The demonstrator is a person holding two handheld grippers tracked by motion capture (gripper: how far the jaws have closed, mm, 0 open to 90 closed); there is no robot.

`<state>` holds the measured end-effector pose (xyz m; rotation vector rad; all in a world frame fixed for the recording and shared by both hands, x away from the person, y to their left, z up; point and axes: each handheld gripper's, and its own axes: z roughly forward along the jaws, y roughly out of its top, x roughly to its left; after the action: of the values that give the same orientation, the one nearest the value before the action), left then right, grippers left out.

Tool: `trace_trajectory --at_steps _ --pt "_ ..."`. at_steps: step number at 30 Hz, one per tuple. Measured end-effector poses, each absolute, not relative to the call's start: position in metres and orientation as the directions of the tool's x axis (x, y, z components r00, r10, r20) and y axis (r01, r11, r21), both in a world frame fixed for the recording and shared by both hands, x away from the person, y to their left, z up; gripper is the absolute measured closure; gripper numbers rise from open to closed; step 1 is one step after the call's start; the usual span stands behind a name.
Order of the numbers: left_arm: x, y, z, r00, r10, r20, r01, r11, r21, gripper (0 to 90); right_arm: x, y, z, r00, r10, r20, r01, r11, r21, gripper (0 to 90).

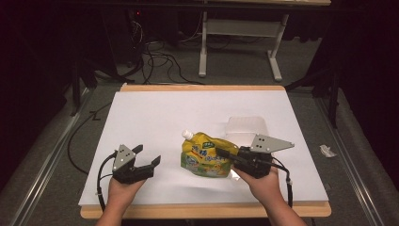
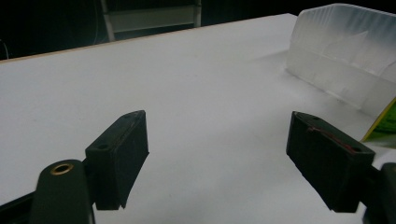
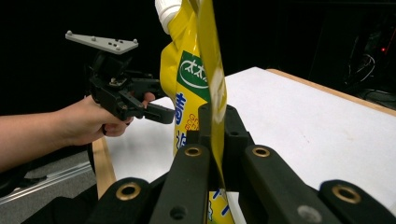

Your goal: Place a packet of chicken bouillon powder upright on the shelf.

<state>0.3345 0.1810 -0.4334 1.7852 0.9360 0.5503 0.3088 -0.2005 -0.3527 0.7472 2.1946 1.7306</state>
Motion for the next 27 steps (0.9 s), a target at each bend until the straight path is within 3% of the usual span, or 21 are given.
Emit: trace_trajectory --at_steps 27 --pt "0.333 0.177 -0.435 0.627 0.778 -0.044 0.342 -0.223 0.913 22.7 0.322 -0.227 -0.316 -0.810 0.578 0.096 0.230 0.164 0.959 90.0"
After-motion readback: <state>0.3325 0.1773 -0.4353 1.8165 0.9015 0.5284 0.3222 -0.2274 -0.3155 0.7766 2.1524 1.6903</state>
